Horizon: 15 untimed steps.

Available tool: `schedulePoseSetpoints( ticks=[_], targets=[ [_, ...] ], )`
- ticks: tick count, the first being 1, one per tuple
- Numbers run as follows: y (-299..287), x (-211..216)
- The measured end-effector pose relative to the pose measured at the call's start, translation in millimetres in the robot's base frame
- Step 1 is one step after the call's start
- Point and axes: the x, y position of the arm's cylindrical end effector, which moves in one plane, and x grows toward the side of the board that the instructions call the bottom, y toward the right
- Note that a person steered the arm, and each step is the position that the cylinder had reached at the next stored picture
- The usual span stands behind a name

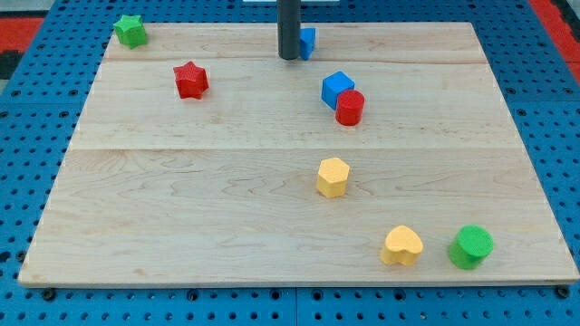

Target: Push the blue cube to the right a bit

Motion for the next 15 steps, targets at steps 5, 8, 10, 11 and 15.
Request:
schedulePoseSetpoints(
  ticks=[5, 8, 10, 11, 15],
  targets=[
    [-7, 18],
    [4, 18],
    [7, 38],
    [7, 59],
    [180, 59]
  ],
)
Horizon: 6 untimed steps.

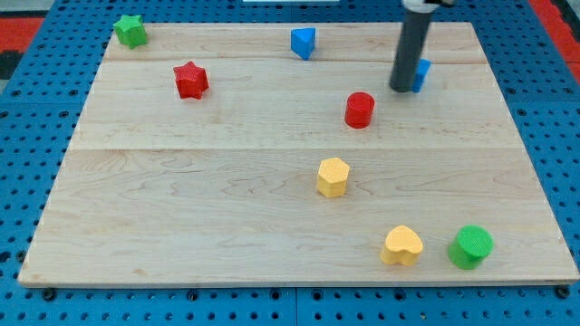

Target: Push the blue cube to the right a bit

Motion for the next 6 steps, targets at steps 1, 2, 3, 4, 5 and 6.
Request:
schedulePoseSetpoints(
  ticks=[1, 2, 3, 4, 5, 6],
  targets=[
    [34, -13],
    [37, -22],
    [48, -26],
    [84, -19],
    [85, -37],
    [40, -54]
  ],
)
